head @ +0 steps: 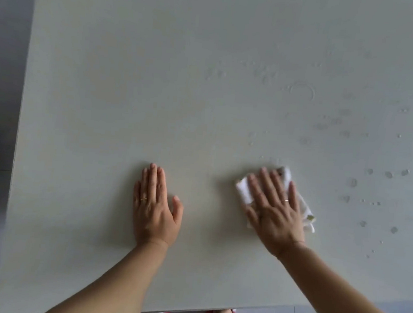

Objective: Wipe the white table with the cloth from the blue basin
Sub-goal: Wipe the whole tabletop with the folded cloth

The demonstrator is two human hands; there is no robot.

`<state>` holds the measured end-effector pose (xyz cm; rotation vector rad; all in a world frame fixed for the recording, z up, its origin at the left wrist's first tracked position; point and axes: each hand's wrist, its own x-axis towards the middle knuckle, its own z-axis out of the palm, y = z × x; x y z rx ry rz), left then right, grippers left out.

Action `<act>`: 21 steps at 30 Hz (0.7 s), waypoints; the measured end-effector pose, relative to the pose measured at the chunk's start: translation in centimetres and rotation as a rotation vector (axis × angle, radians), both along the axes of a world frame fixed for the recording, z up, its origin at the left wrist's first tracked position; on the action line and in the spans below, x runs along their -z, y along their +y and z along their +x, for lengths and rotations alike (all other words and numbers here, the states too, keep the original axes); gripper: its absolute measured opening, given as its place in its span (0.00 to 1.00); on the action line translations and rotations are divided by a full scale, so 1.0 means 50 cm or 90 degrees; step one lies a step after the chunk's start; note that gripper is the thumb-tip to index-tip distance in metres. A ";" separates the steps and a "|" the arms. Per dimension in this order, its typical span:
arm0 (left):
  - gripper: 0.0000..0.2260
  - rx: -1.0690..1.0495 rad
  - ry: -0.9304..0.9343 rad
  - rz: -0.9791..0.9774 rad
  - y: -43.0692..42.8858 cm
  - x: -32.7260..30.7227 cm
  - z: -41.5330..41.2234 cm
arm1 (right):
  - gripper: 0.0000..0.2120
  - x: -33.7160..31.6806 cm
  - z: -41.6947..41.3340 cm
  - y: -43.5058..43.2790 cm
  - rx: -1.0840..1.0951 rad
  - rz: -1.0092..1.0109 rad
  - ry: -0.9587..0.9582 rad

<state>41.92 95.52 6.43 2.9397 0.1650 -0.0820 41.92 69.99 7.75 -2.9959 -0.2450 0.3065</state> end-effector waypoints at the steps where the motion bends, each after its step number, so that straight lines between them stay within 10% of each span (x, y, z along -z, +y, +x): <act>1: 0.29 -0.001 -0.001 0.000 0.000 0.001 0.000 | 0.30 -0.003 0.007 0.006 0.103 0.007 0.004; 4: 0.30 0.001 -0.003 0.000 0.001 0.004 0.001 | 0.32 -0.001 -0.005 0.121 0.285 0.018 0.014; 12: 0.29 -0.006 0.014 -0.022 -0.001 -0.005 0.002 | 0.29 0.000 0.020 0.093 -0.240 0.021 -0.018; 18: 0.28 -0.009 0.039 -0.020 -0.004 -0.010 0.003 | 0.31 0.000 0.101 0.087 0.358 0.004 0.025; 21: 0.27 -0.011 0.052 -0.037 -0.003 -0.013 0.005 | 0.32 -0.008 0.064 0.238 0.206 0.046 0.022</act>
